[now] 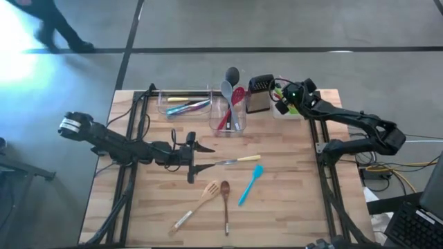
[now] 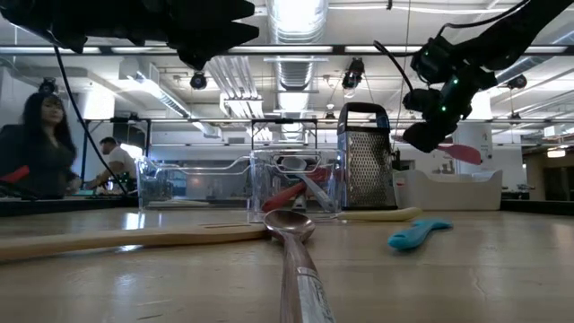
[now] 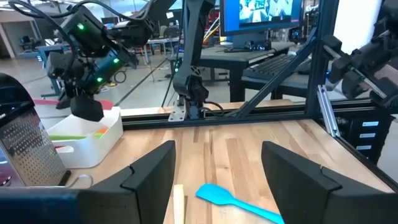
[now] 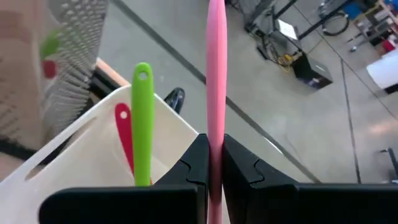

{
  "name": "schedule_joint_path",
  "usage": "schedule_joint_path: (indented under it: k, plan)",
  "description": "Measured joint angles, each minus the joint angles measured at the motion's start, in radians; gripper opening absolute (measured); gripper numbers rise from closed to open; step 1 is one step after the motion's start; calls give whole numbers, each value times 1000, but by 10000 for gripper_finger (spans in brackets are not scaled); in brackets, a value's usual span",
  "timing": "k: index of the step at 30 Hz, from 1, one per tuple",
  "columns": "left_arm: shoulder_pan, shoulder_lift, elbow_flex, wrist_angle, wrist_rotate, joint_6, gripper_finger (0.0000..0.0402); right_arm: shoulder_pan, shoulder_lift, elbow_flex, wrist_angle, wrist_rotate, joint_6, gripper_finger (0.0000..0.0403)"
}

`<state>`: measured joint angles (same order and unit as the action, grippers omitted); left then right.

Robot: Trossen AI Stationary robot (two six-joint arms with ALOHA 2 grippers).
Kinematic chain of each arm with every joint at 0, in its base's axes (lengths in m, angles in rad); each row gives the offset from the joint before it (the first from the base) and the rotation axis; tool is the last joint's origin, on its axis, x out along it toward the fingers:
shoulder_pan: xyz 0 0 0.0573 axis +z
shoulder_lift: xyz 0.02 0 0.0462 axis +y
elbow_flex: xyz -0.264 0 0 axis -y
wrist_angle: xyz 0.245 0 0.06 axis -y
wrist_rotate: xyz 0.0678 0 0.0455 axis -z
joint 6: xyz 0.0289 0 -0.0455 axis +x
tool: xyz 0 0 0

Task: Pick & Place Kitchen Items
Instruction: Put the pink spatula into the white bin

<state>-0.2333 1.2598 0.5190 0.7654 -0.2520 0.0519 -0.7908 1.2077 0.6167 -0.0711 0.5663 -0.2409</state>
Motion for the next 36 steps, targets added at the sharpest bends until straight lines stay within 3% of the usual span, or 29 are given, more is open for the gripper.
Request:
schedule_joint_path:
  k: [11,27,36]
  plan:
    - [0,0,0,0,0,-4,243,-111,59,-1,5,-224,15,12]
    - [0,0,0,0,0,-4,243,-134,201,-2,72,-232,29,13]
    - [0,0,0,0,0,-4,243,-133,176,-2,76,-219,48,60]
